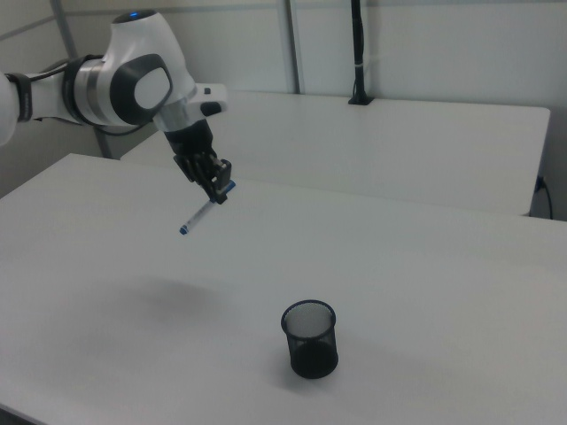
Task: Insert the marker
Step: 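Lift the marker and carry it over the black mesh pen cup, then lower the marker tip-first into the pen cup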
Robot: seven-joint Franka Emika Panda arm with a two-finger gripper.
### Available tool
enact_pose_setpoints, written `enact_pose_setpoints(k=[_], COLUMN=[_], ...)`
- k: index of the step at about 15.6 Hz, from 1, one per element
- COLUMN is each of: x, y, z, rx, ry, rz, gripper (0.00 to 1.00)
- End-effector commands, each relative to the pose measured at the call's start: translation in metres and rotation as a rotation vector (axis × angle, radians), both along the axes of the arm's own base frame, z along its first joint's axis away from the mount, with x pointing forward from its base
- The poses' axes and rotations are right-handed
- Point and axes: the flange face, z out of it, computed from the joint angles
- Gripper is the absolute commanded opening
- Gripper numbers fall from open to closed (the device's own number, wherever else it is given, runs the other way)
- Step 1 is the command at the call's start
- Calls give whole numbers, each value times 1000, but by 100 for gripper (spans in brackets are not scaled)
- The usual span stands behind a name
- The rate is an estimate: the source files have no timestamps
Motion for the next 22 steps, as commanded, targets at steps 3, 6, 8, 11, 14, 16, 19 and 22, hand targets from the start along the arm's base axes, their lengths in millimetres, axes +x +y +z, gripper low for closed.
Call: enact_pose_setpoints(k=[3, 6, 8, 11, 14, 16, 19, 22], x=[-27, -31, -35, -38, -39, -36, -42, -50], y=[-86, -137, -163, -201, -223, -234, -242, -254], z=[-10, -11, -17, -26, -47, -56, -71, -77], rx=[-10, -17, -25, -41, -52, -65, -68, -77], ry=[28, -23, -18, -41, -41, -61, -46, -60], rz=[-51, -111, -125, -171, -203, -217, -229, -240], gripper=[4, 4, 4, 4, 4, 4, 4, 4])
